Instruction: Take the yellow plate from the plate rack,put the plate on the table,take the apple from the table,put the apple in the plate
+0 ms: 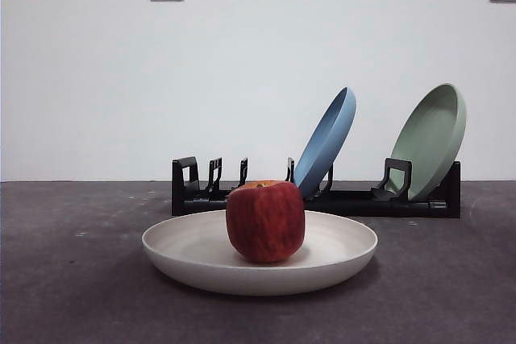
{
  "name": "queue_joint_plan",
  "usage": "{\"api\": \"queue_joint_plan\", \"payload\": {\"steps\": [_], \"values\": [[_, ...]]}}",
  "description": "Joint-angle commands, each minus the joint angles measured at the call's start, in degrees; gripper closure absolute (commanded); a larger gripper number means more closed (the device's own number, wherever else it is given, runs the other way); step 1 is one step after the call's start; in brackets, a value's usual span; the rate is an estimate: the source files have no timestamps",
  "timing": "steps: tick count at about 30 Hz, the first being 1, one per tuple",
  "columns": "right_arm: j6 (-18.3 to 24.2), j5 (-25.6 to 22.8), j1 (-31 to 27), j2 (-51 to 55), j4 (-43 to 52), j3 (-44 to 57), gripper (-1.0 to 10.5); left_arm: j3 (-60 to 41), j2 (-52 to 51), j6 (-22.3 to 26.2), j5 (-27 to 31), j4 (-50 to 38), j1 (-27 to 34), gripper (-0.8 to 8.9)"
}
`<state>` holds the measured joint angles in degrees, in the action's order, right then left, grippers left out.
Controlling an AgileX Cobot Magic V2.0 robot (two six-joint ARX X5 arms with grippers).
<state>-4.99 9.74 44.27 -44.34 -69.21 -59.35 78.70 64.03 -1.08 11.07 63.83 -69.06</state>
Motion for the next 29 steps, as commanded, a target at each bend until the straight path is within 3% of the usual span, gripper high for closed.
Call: {"api": "queue_joint_plan", "payload": {"steps": [1, 26, 29], "values": [[-0.5, 2.2, 0.1, 0.1, 0.1, 0.0, 9.8, -0.2, 0.0, -0.7, -2.5, 0.6, 0.2, 8.26], [-0.5, 1.9, 0.0, 0.3, 0.1, 0.0, 9.5, -0.2, 0.0, -0.7, -3.9, 0.7, 0.2, 8.17], [-0.5, 1.9, 0.0, 0.3, 0.1, 0.0, 9.5, -0.2, -0.3, -0.1, -1.8, -0.3, 0.8, 8.17]]}}
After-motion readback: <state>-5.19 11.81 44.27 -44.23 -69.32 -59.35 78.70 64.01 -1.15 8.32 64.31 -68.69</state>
